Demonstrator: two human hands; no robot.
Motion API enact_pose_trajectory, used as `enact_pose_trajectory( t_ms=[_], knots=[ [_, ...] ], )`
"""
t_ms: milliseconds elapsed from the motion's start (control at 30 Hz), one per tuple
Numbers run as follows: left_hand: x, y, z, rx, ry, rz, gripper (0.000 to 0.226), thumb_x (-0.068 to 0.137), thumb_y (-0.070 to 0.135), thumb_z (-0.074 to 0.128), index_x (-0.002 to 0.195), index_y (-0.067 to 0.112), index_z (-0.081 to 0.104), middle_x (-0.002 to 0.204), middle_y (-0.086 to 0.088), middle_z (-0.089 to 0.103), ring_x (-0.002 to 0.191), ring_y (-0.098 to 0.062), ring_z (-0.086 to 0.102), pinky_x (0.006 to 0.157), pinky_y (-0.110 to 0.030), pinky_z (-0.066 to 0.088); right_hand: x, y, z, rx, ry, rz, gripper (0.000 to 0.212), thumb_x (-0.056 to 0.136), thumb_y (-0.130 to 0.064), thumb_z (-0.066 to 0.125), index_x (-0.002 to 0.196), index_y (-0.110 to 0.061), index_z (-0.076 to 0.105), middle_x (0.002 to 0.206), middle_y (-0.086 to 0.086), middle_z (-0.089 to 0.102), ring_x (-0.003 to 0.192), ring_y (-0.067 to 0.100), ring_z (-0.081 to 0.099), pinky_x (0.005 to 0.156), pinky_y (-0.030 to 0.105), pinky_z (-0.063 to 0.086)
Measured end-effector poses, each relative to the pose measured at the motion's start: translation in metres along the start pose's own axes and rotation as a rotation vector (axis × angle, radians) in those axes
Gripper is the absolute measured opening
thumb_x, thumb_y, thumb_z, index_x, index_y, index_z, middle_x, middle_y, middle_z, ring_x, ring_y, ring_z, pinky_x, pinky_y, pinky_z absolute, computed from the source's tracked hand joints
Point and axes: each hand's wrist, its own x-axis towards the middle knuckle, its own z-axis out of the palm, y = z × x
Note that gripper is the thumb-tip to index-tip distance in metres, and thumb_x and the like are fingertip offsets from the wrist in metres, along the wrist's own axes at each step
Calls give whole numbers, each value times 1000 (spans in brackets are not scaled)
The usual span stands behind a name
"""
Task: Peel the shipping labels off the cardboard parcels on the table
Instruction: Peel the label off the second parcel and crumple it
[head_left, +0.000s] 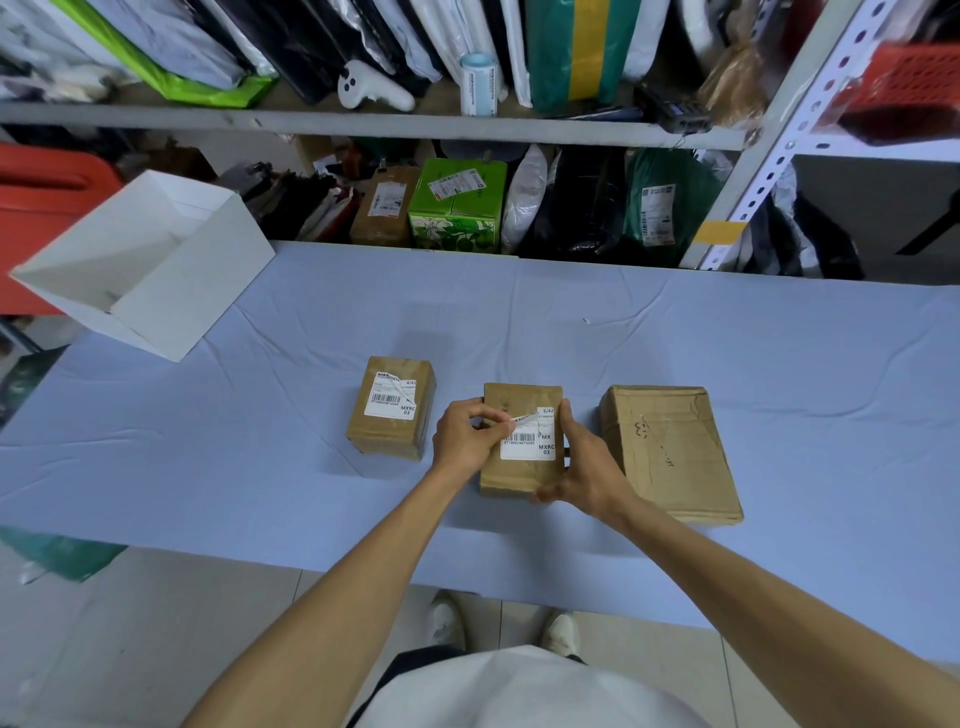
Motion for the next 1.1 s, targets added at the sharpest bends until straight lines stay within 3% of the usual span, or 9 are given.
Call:
enact_pose_trajectory(
  t_ms=[100, 167, 367, 600, 733, 833, 967, 1033, 1100],
  knots=[
    [-1, 0, -1, -3, -2, -8, 18, 73, 22, 82, 63, 30, 69, 95, 18, 60, 95, -22, 66, 90, -48, 53, 0, 0, 0, 21, -3, 12, 133, 64, -15, 88, 152, -24, -11, 127, -10, 45, 115, 13, 50, 81, 12, 48],
    [-1, 1, -1, -3, -4, -8, 18, 73, 22, 82, 63, 30, 69, 94, 19, 60, 96, -22, 66, 90, -48, 52, 0, 0, -1, 12, -15, 16, 136, 62, -16, 89, 152, -21, -13, 125, -13, 42, 112, 9, 49, 82, 12, 45],
    [0, -2, 0, -23, -7, -10, 17, 71, 23, 83, 62, 29, 70, 92, 17, 63, 96, -23, 66, 89, -49, 52, -1, 1, -2, 16, -42, 50, 134, 63, -21, 88, 152, -20, -12, 117, -20, 46, 91, -3, 54, 65, 1, 45],
    [1, -1, -1, -48, -10, -35, 15, 72, 21, 83, 65, 27, 71, 102, 9, 62, 100, -24, 66, 92, -48, 52, 4, 2, -1, 25, -50, 106, 131, 64, -13, 87, 152, -20, -10, 107, -28, 45, 91, 1, 54, 56, 1, 45],
    [-1, 0, -1, -54, -13, -33, 16, 73, 21, 82, 64, 27, 71, 95, 18, 62, 100, -22, 66, 92, -47, 52, 6, 2, -1, 36, -48, 129, 129, 65, -10, 86, 152, -22, -8, 110, -23, 50, 88, 2, 56, 54, 5, 47],
    [-2, 0, -1, -60, -21, -22, 18, 74, 20, 81, 62, 28, 70, 89, 29, 58, 99, -20, 65, 92, -46, 52, 6, 4, -1, 72, -53, 136, 126, 67, -8, 85, 153, -22, -6, 103, -32, 45, 88, -2, 55, 55, 5, 48],
    [-3, 1, -2, -59, -27, 3, 19, 74, 19, 81, 62, 28, 70, 87, 30, 58, 99, -20, 65, 93, -45, 52, 5, 1, -3, 75, -58, 124, 130, 65, -9, 86, 152, -21, -9, 102, -33, 43, 87, -6, 54, 58, 3, 48],
    [-3, 1, -2, -62, -36, 6, 18, 75, 19, 80, 63, 28, 70, 89, 28, 60, 99, -20, 65, 92, -47, 52, 3, 0, -3, 42, -60, 108, 118, 72, -9, 82, 153, -19, -3, 99, -32, 47, 82, -5, 58, 55, 4, 47],
    [-3, 0, -2, -58, -38, 13, 19, 75, 19, 80, 62, 29, 70, 90, 26, 61, 99, -21, 65, 90, -47, 53, 2, 0, -2, 47, -46, 76, 83, 88, -10, 67, 152, -20, 14, 95, -31, 55, 77, -8, 64, 50, 7, 48]
  ],
)
